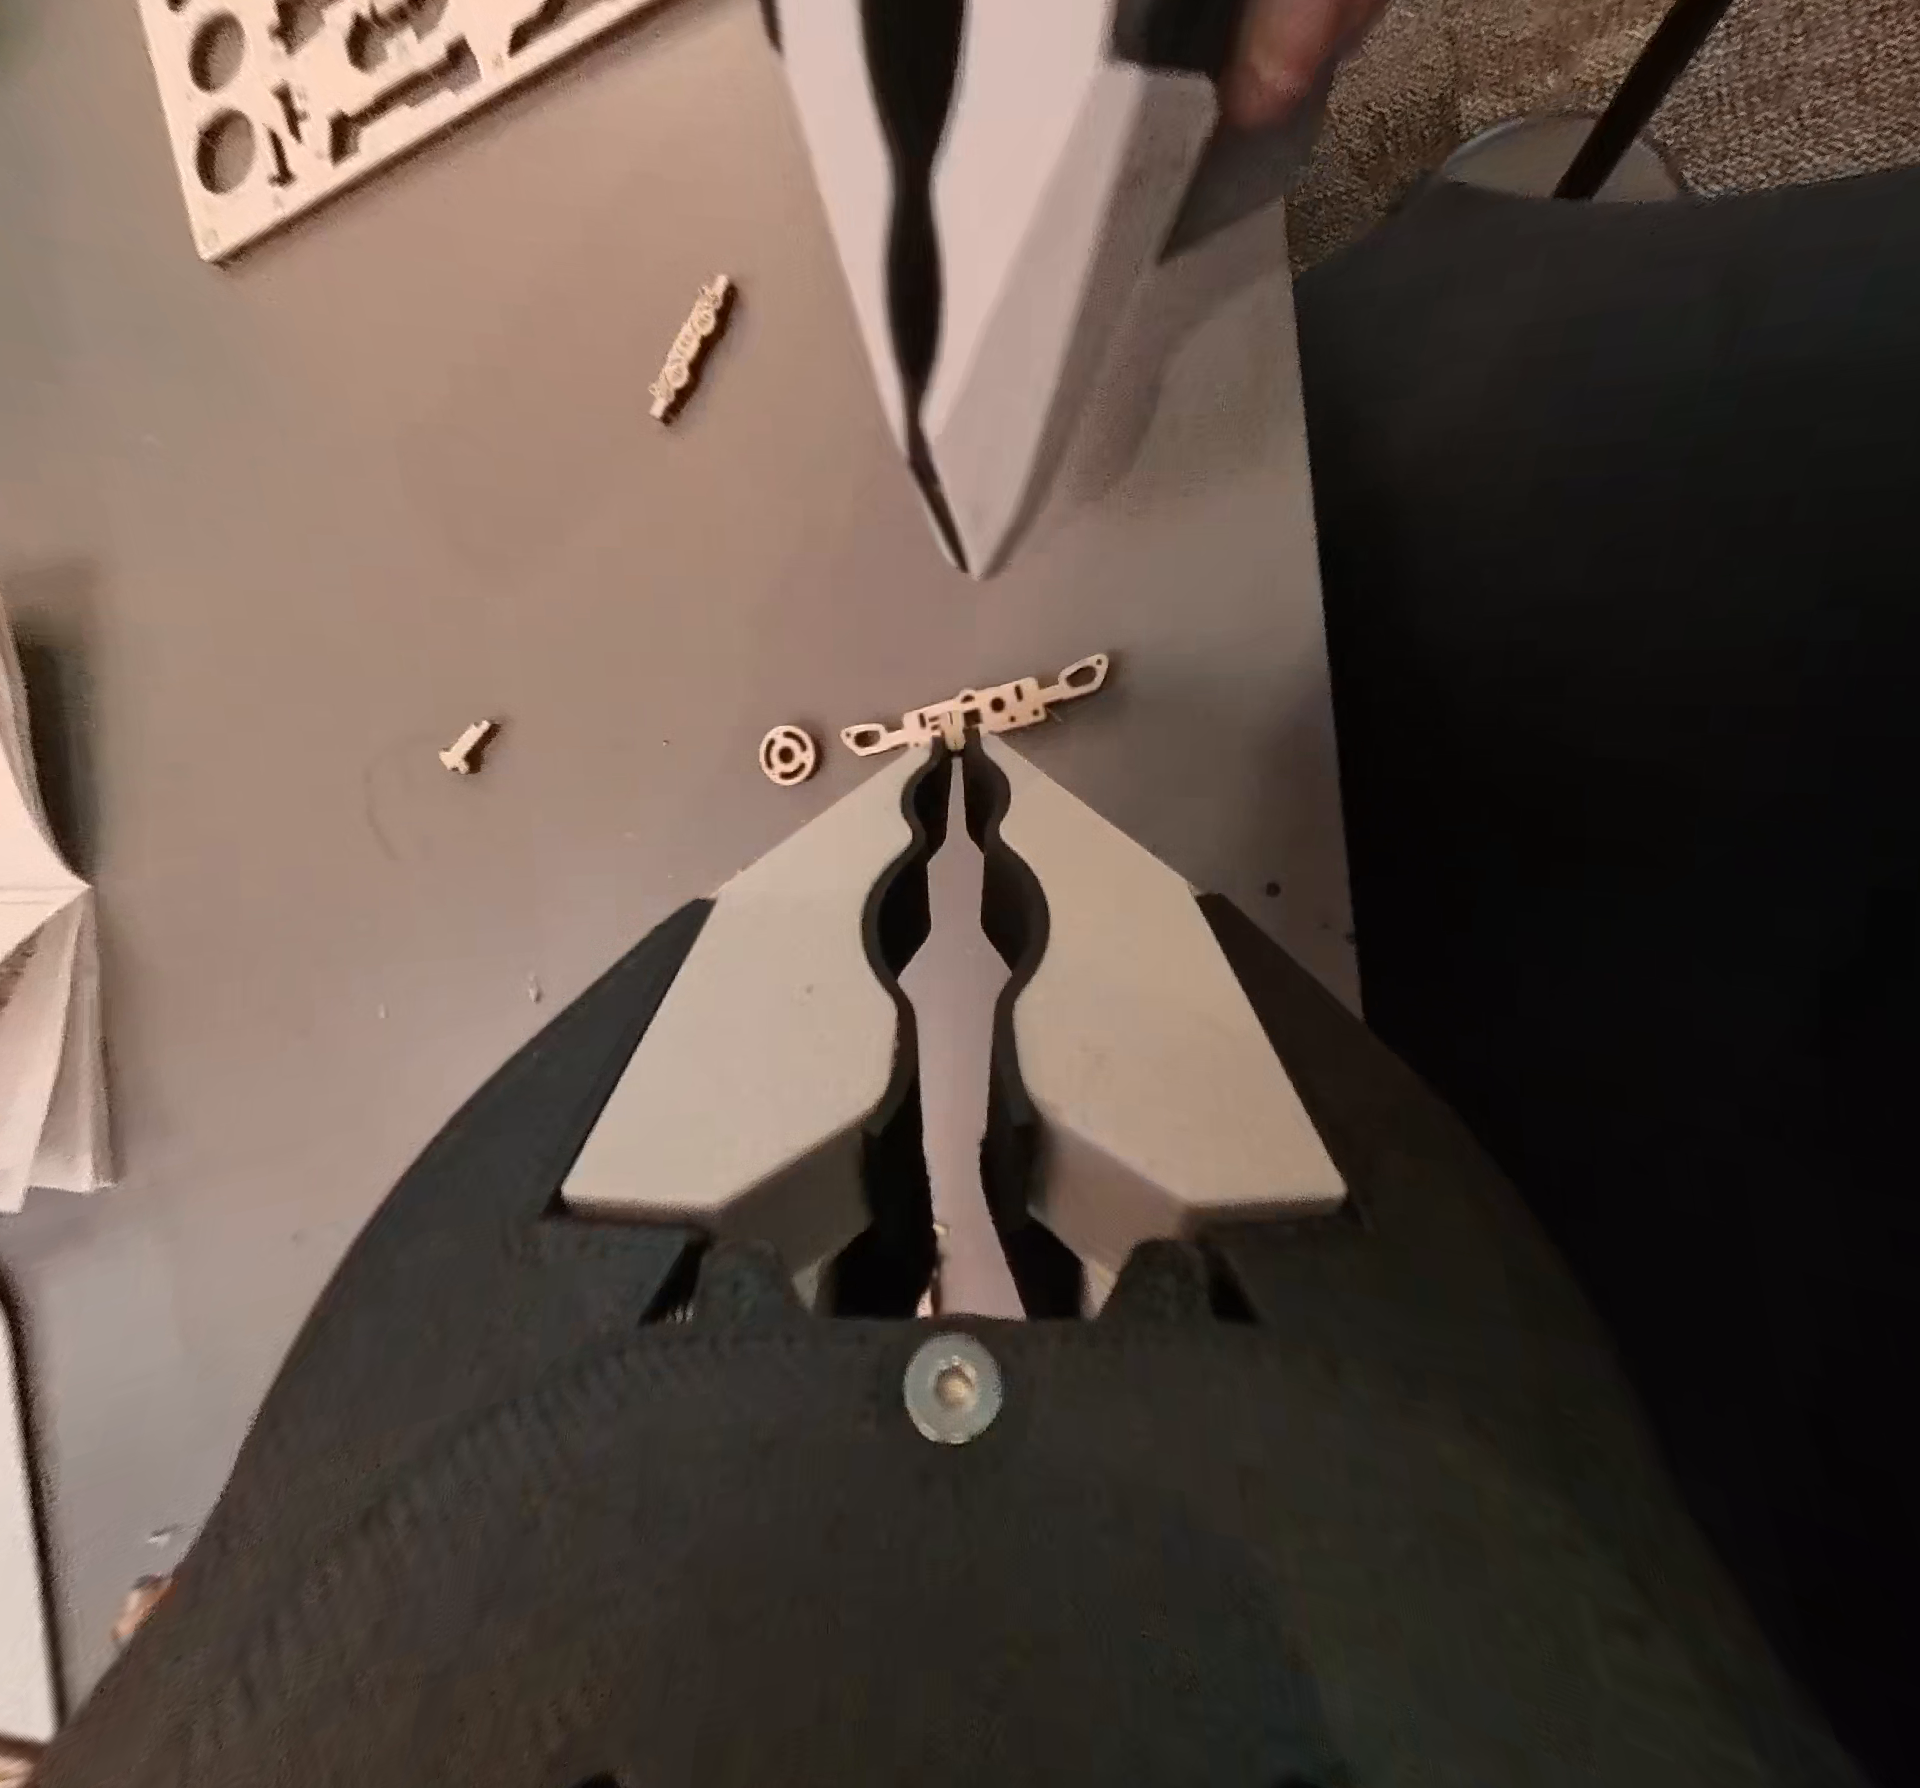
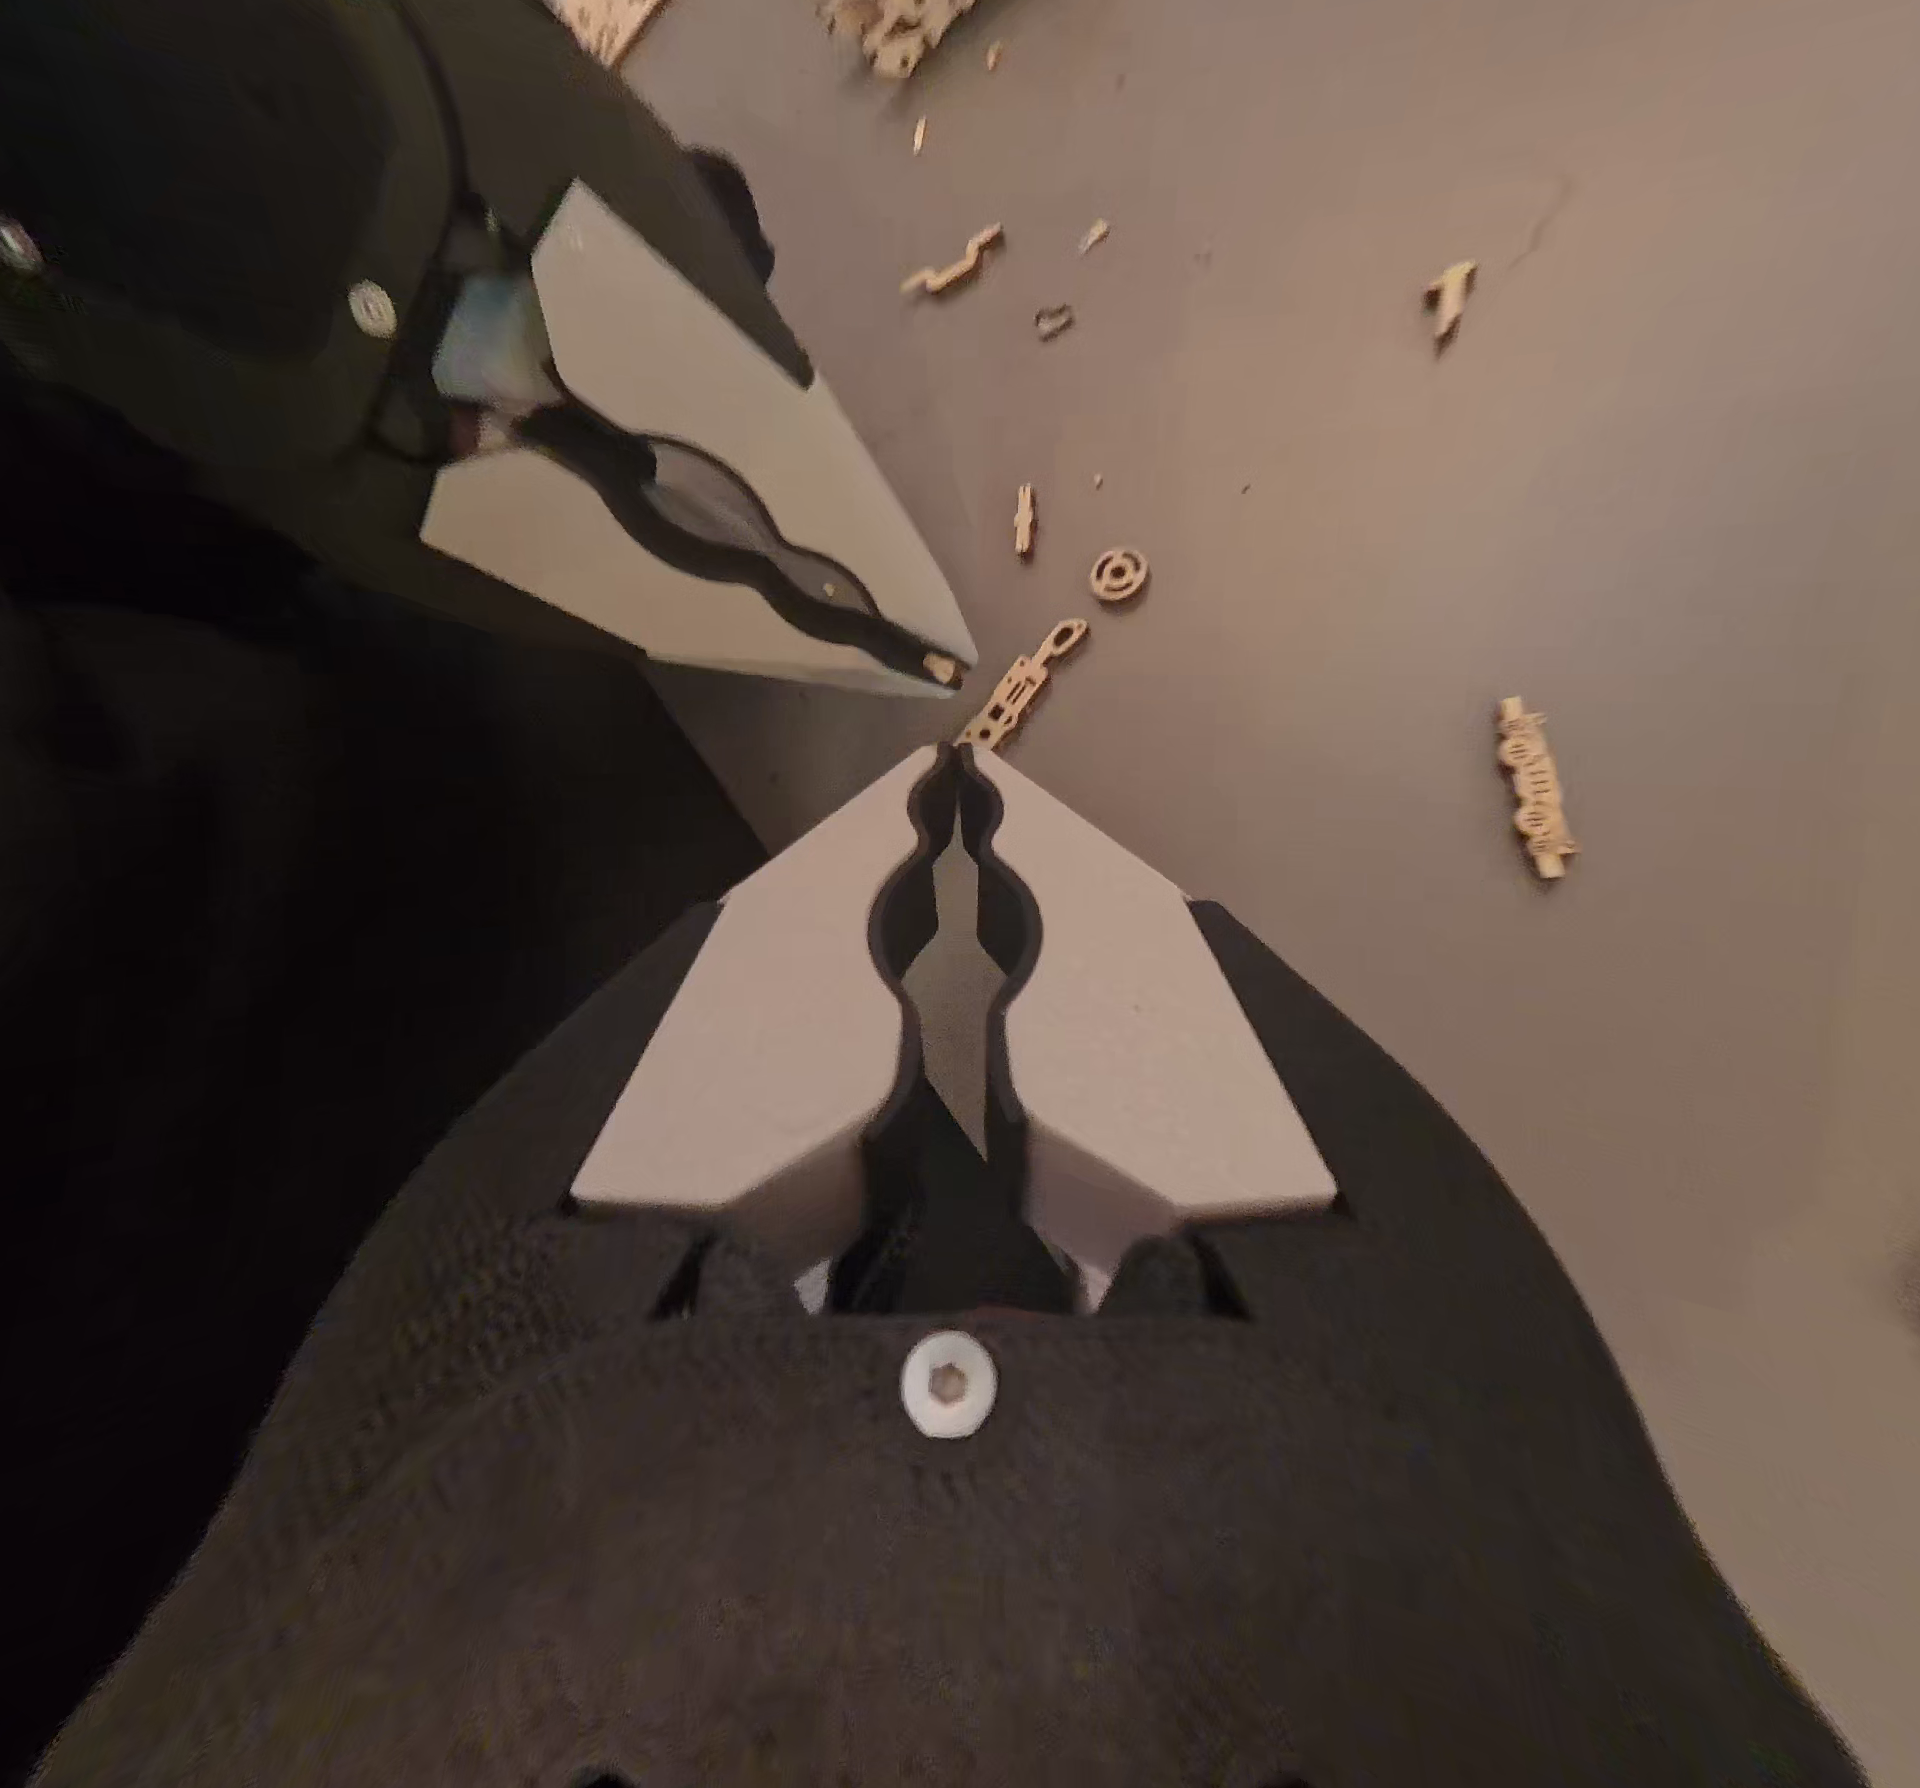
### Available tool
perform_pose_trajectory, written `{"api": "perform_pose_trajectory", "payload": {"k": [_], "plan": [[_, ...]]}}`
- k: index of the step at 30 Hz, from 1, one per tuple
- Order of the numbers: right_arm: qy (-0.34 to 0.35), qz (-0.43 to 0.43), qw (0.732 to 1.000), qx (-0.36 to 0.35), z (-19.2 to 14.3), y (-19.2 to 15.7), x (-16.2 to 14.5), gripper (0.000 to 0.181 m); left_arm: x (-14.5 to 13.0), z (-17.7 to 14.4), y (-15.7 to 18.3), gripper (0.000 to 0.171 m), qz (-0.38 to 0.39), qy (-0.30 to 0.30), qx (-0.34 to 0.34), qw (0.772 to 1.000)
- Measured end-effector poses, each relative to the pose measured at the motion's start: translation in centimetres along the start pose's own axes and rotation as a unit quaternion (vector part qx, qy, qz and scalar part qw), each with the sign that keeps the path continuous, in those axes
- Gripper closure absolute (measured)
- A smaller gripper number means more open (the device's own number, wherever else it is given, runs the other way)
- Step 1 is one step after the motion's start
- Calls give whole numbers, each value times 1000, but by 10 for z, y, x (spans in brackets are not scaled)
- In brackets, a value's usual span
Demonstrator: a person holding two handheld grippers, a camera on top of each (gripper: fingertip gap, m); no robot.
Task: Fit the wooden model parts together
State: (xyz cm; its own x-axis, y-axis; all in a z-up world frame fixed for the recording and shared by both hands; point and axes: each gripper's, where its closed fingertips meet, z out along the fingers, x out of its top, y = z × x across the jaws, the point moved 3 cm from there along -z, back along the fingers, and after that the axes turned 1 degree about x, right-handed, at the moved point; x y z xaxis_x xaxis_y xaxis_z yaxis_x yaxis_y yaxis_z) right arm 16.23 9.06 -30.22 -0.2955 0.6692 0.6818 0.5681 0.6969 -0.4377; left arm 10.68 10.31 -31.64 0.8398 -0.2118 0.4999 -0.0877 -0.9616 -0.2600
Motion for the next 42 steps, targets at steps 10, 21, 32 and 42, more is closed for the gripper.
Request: {"api": "perform_pose_trajectory", "payload": {"k": [10,21,32,42], "plan": [[-36,-35,999,20,39,-7,-13,181,-12,3,-3,171,9,-83,-16,996],[50,9,998,40,23,2,-3,181,-16,-1,-5,171,99,-130,-37,986],[102,8,993,57,11,2,1,181,-10,6,-5,171,171,-227,-36,958],[99,4,994,51,12,2,0,181,-11,5,-6,162,167,-223,-44,959]]}}
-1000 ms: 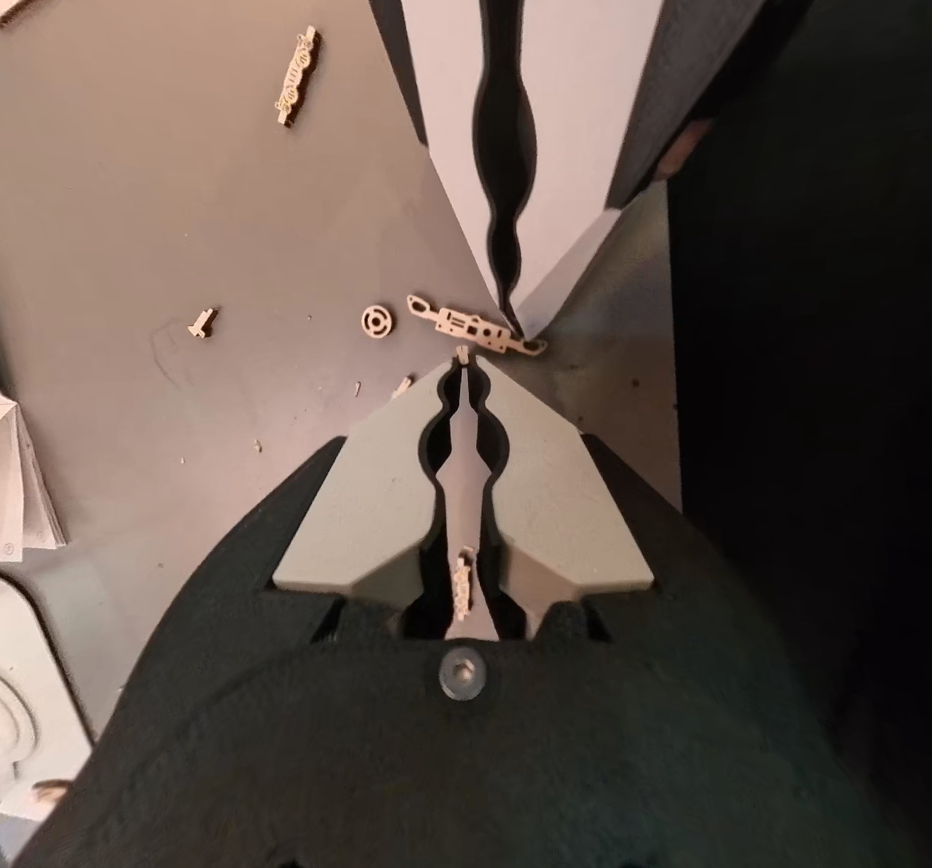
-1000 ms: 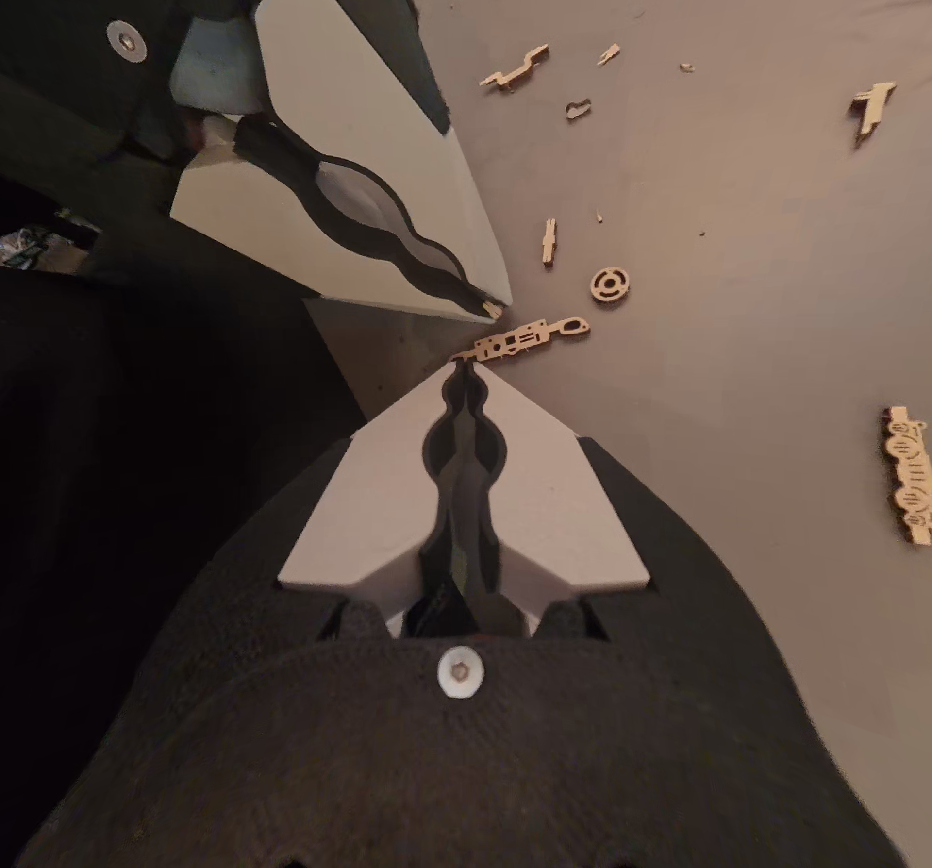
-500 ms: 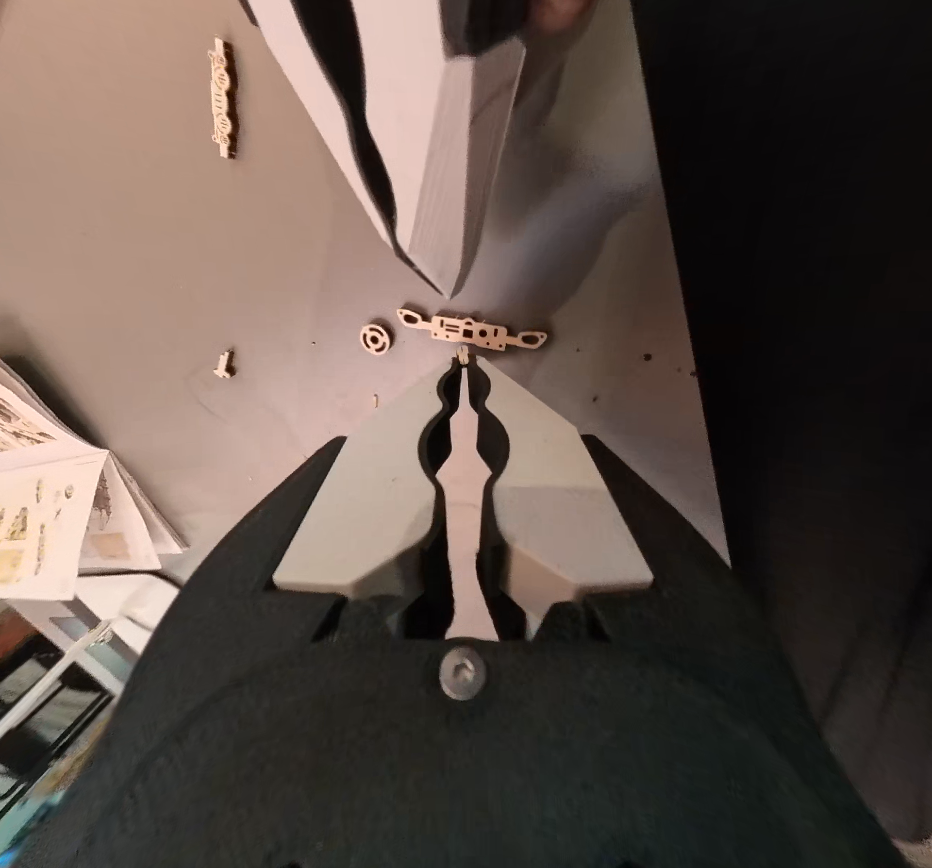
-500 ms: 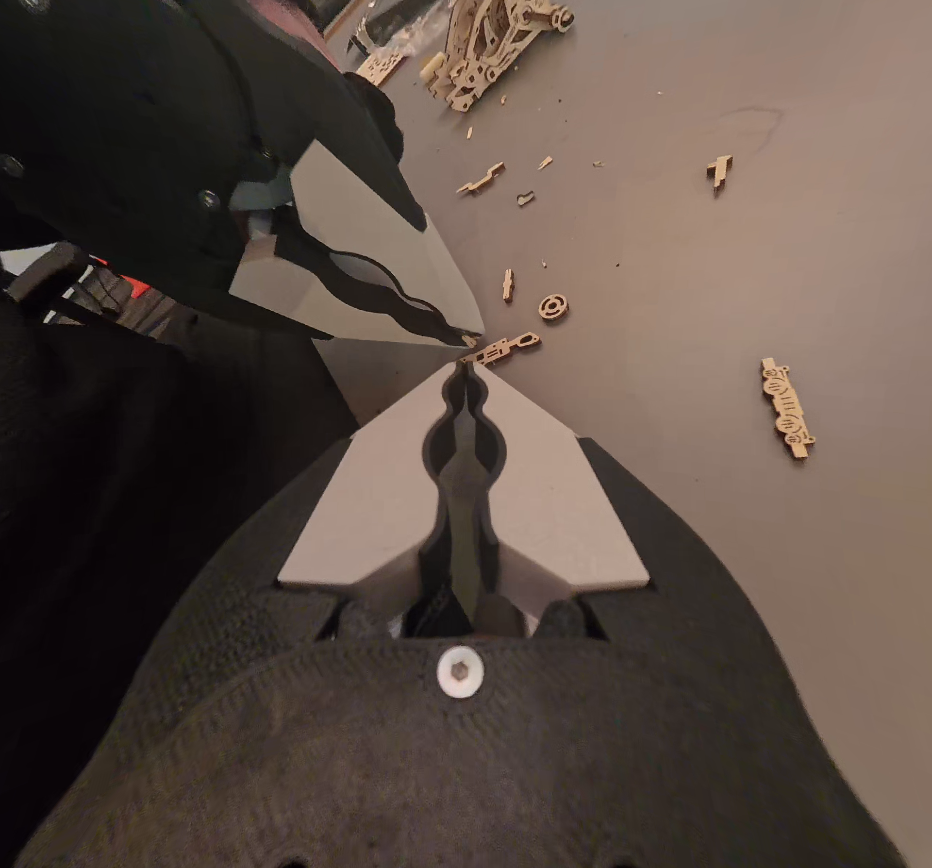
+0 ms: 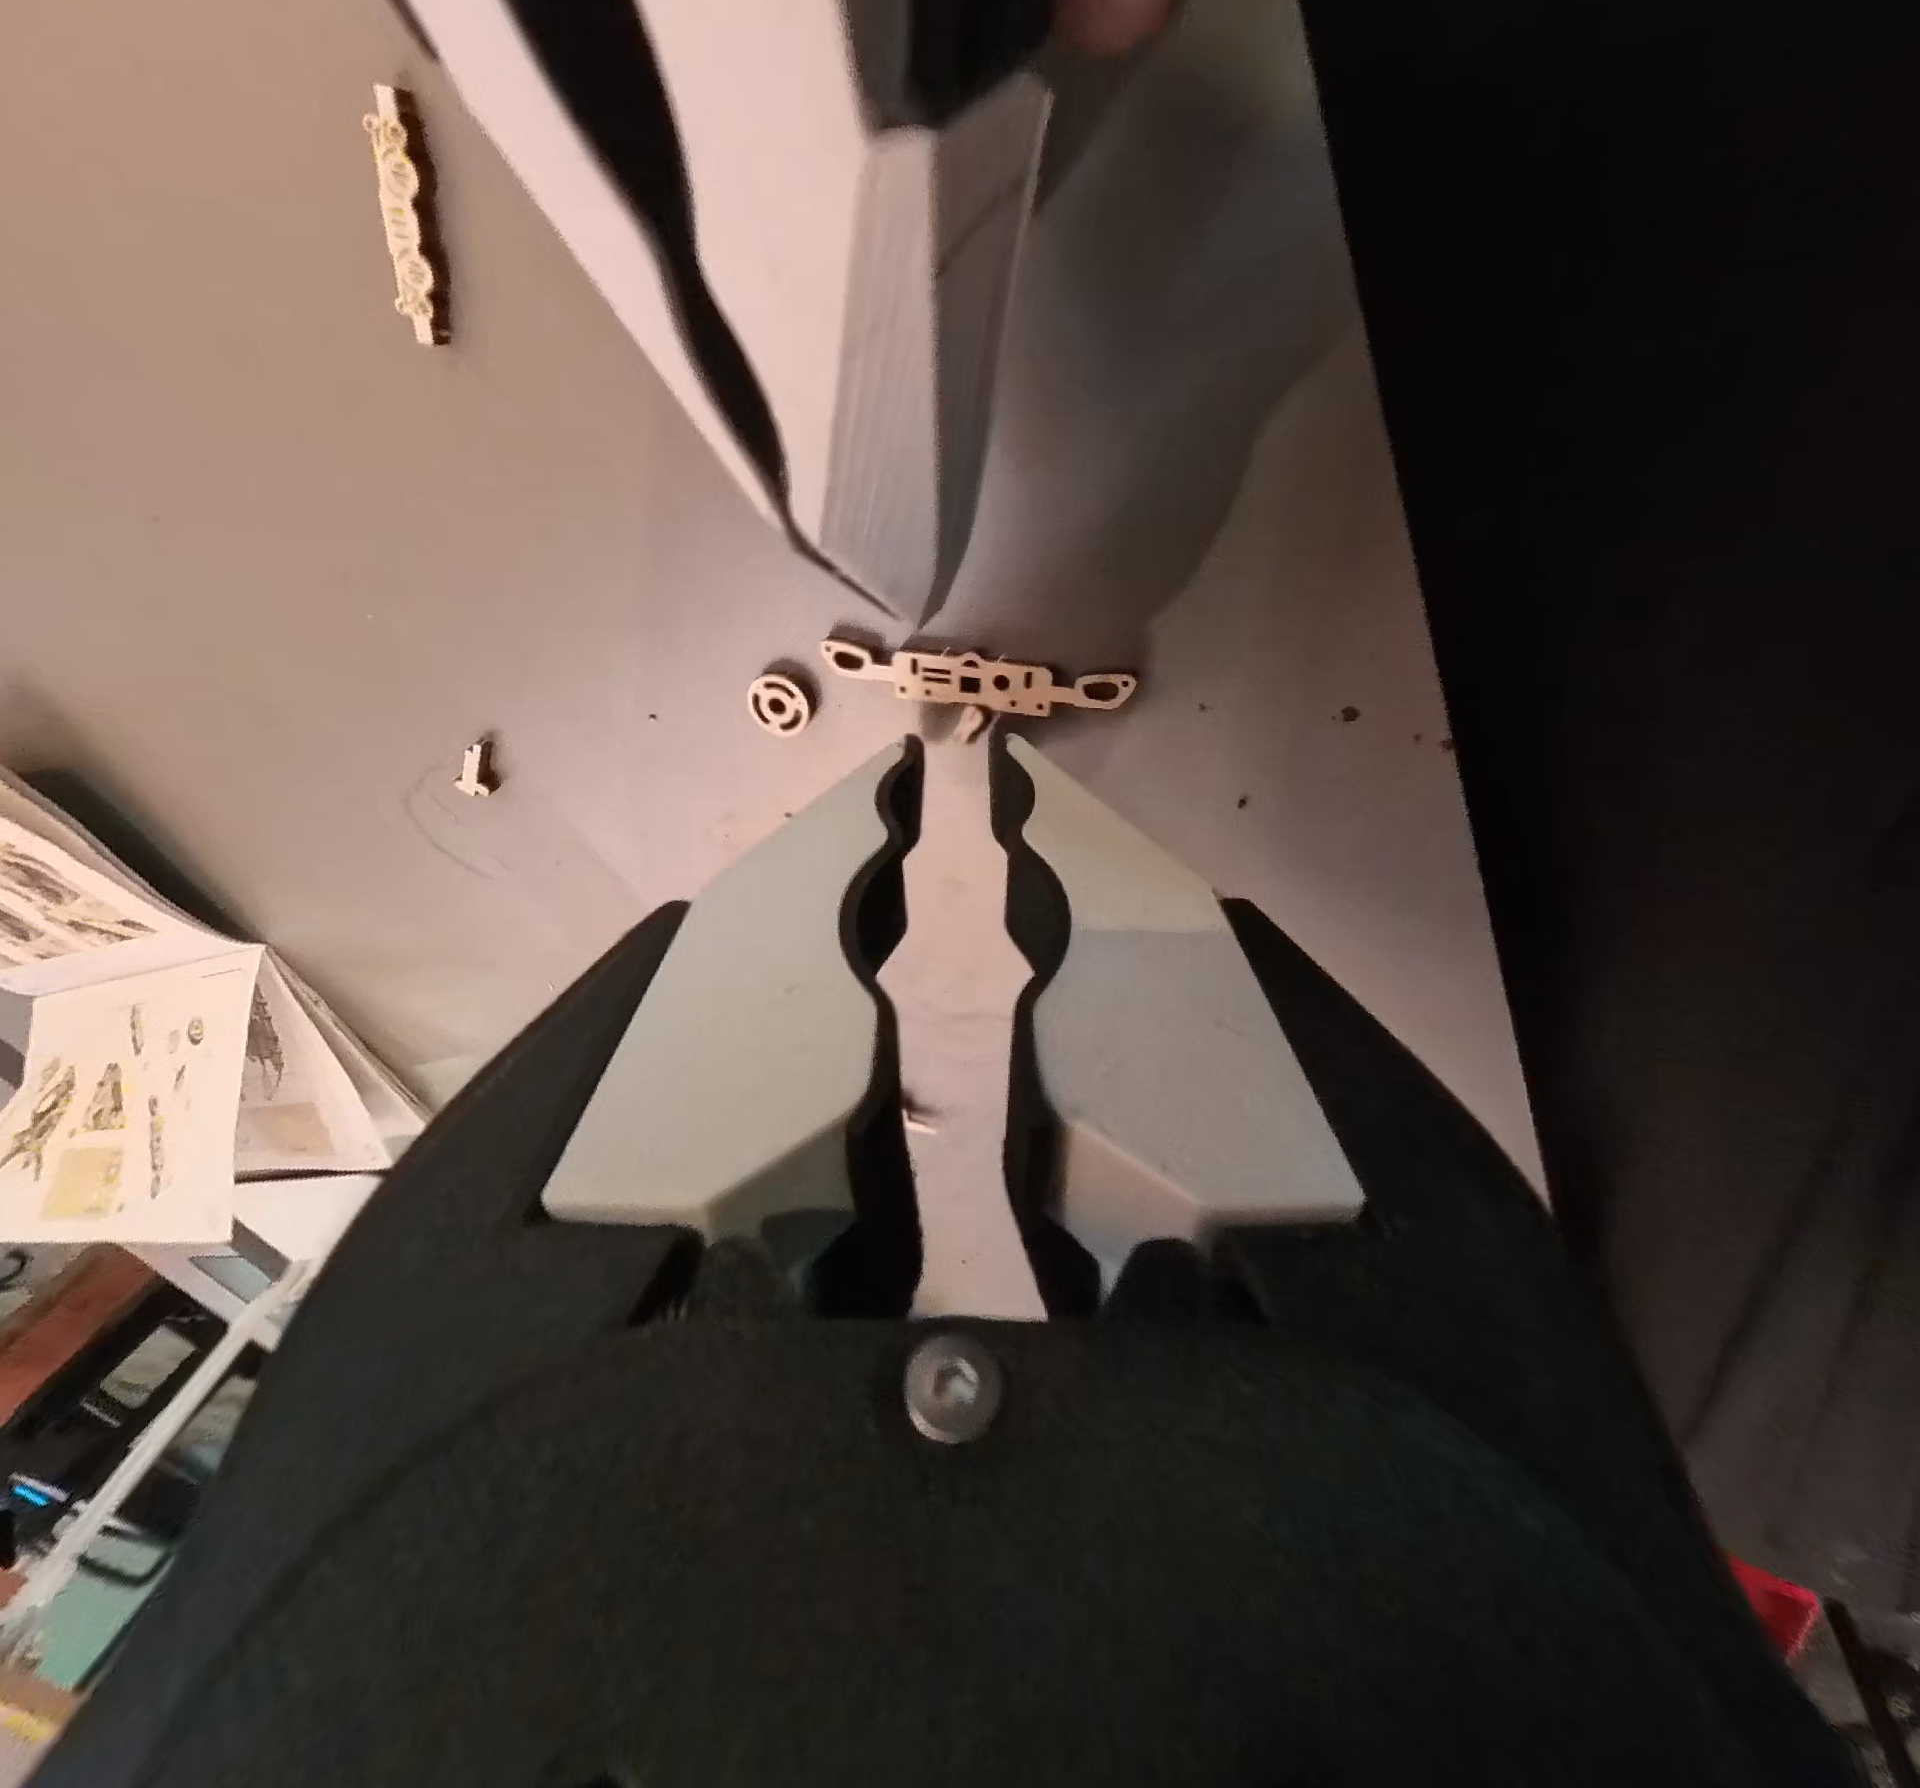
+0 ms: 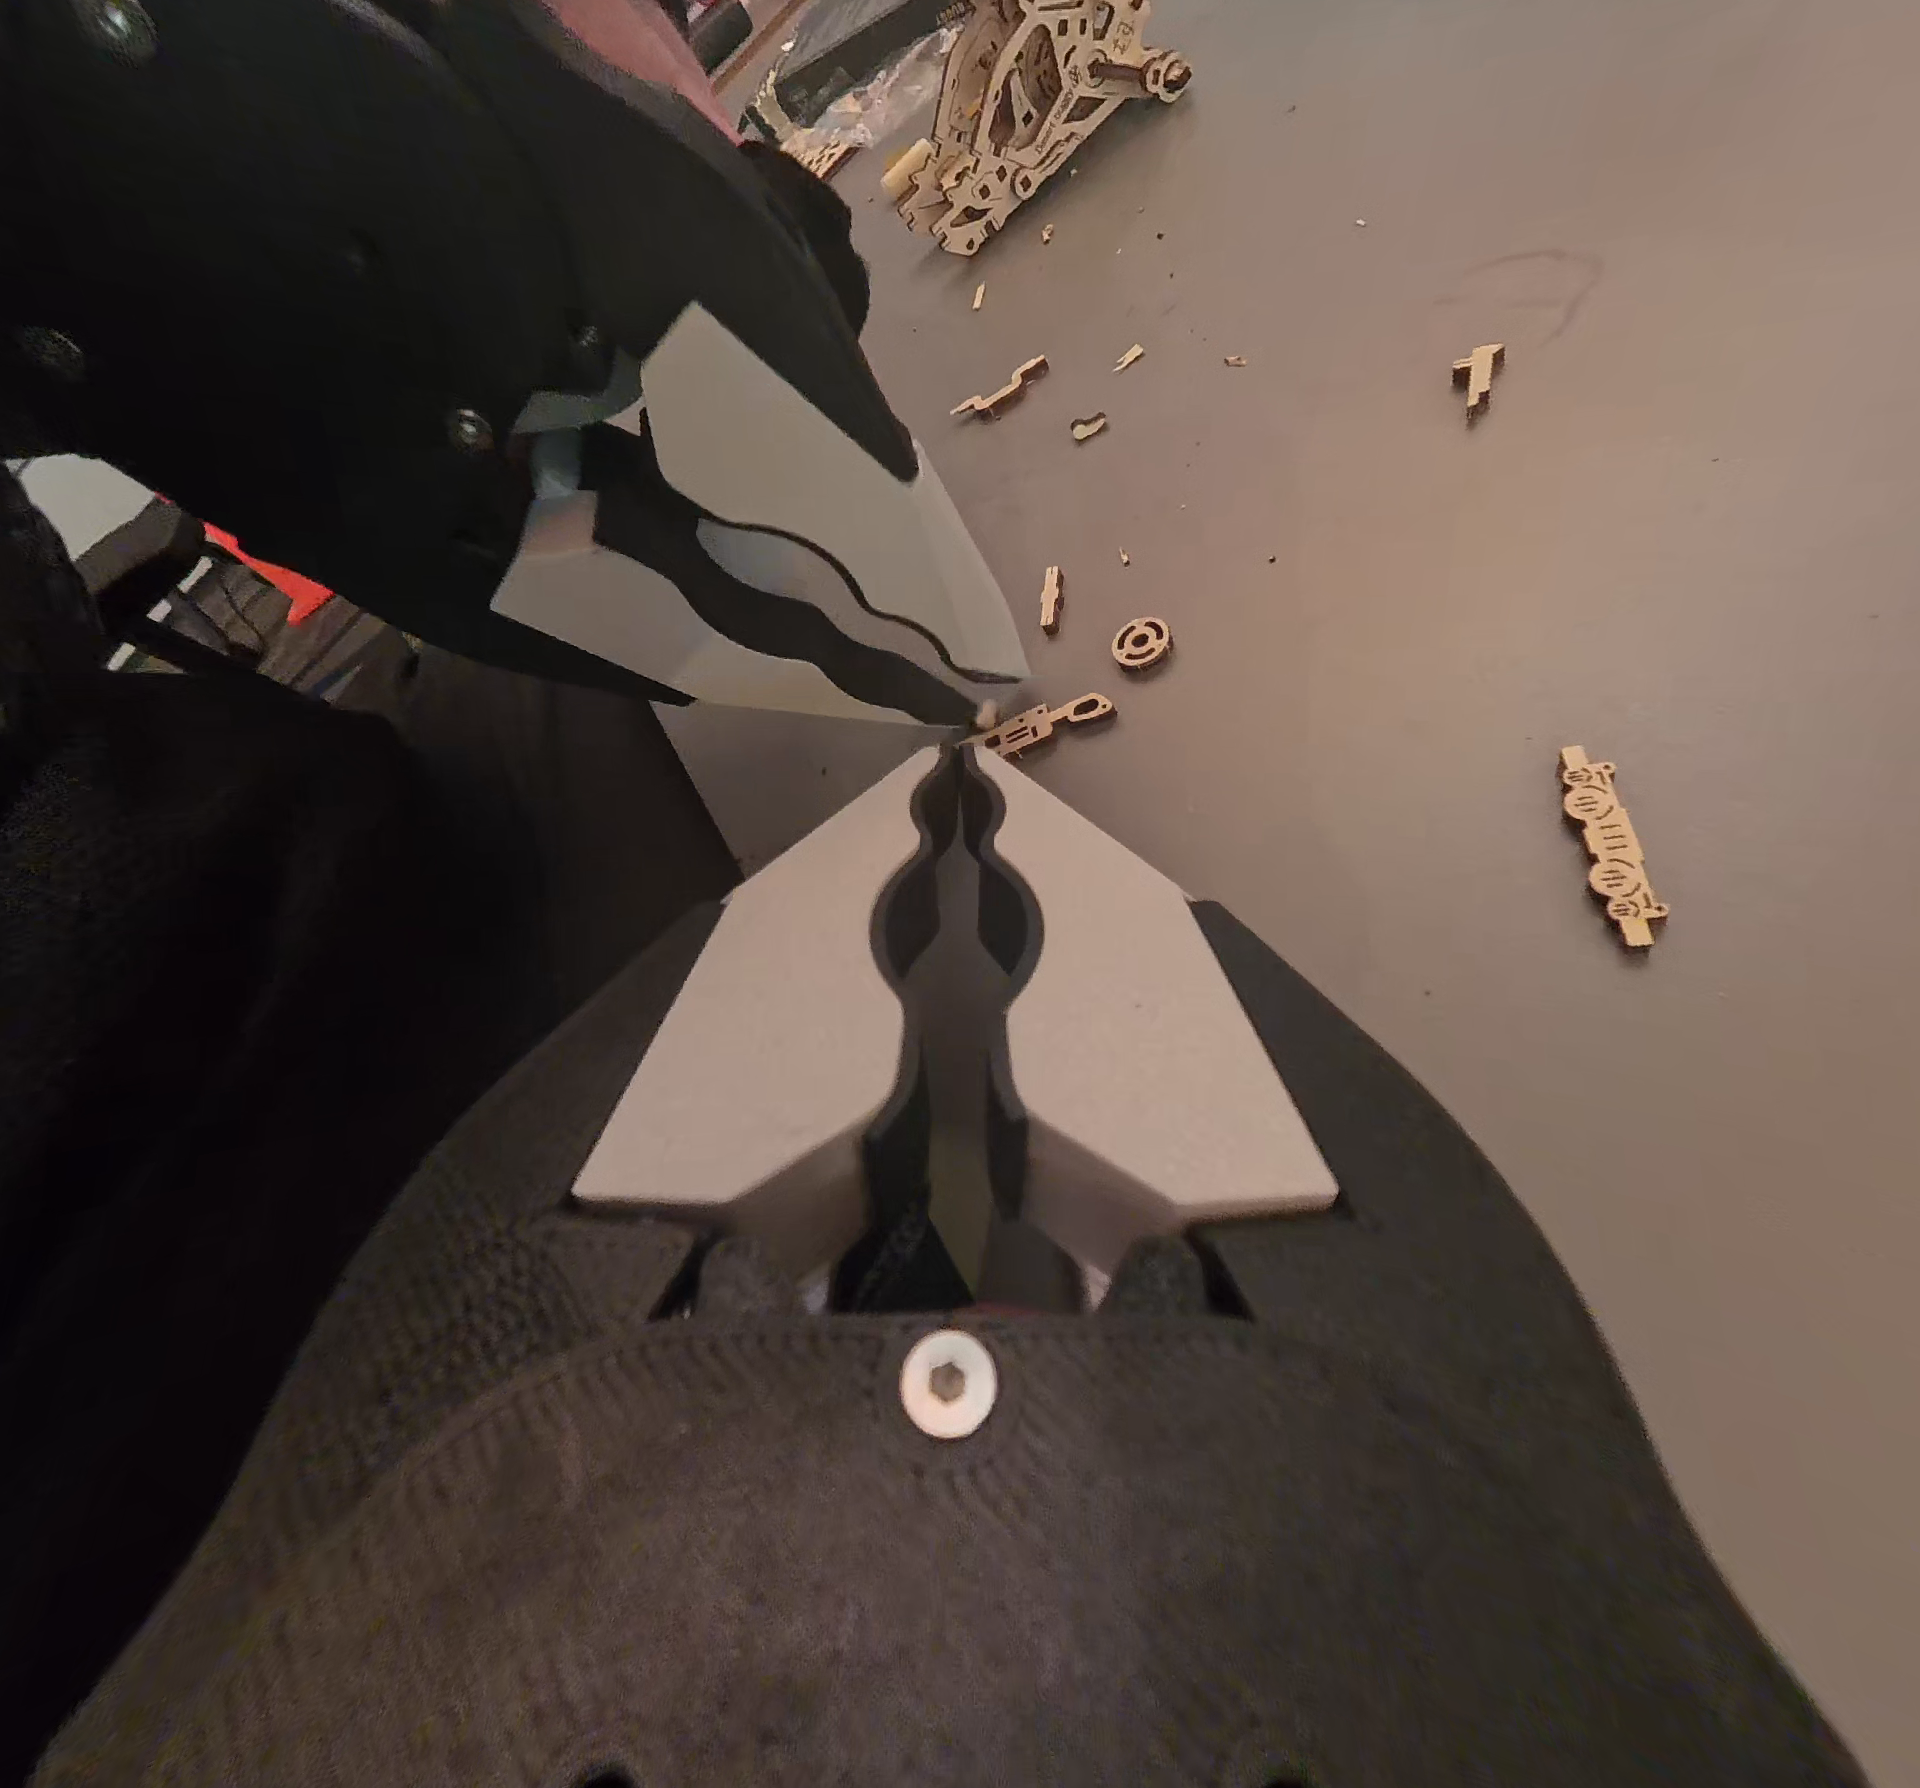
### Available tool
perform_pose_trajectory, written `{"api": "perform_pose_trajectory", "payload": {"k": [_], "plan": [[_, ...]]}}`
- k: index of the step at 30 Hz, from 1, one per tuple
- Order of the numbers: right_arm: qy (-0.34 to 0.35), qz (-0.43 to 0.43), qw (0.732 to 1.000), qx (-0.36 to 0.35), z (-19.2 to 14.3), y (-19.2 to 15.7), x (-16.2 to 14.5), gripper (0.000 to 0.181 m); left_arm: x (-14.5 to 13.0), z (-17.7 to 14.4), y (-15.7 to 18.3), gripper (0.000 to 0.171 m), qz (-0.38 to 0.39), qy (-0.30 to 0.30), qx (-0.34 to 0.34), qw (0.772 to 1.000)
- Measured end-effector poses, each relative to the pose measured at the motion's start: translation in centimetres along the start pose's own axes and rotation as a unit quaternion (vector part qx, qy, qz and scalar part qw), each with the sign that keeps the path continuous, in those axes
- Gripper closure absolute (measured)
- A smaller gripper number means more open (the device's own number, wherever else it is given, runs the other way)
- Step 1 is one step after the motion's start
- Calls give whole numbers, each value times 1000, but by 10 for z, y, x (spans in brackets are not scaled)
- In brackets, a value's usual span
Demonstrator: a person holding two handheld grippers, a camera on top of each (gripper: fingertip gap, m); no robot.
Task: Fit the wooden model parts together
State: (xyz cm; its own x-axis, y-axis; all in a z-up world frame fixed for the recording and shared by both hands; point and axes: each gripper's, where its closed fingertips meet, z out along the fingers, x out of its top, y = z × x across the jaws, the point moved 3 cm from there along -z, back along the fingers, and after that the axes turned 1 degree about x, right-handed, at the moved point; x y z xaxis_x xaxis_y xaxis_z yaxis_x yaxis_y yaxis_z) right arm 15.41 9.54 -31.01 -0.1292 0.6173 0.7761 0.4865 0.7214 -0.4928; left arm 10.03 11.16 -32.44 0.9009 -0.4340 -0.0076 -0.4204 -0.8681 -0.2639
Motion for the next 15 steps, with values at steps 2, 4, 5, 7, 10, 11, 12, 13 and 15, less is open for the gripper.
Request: {"api": "perform_pose_trajectory", "payload": {"k": [2,4,5,7,10,11,12,13,15], "plan": [[-7,-3,1000,-4,1,0,-1,181,-2,0,-1,160,-11,12,8,1000],[-14,-7,1000,-8,2,0,-3,181,-3,-1,0,156,-28,29,8,999],[-16,-8,1000,-8,1,0,-3,181,-4,-2,0,156,-35,38,11,999],[-20,-12,1000,-13,0,0,-3,181,-9,-3,3,155,-53,48,12,997],[-29,-25,999,-20,-4,1,-2,181,-16,-5,3,155,-90,70,14,993],[-32,-27,999,-20,-4,1,-1,181,-17,-4,2,155,-100,77,16,992],[-35,-26,999,-17,-3,0,-1,181,-17,-4,2,156,-104,84,18,991],[-41,-27,999,-16,-1,0,-3,181,-16,-4,-1,157,-103,90,25,990],[-48,-28,998,-18,1,0,-5,181,-13,-3,-3,160,-91,98,31,991]]}}
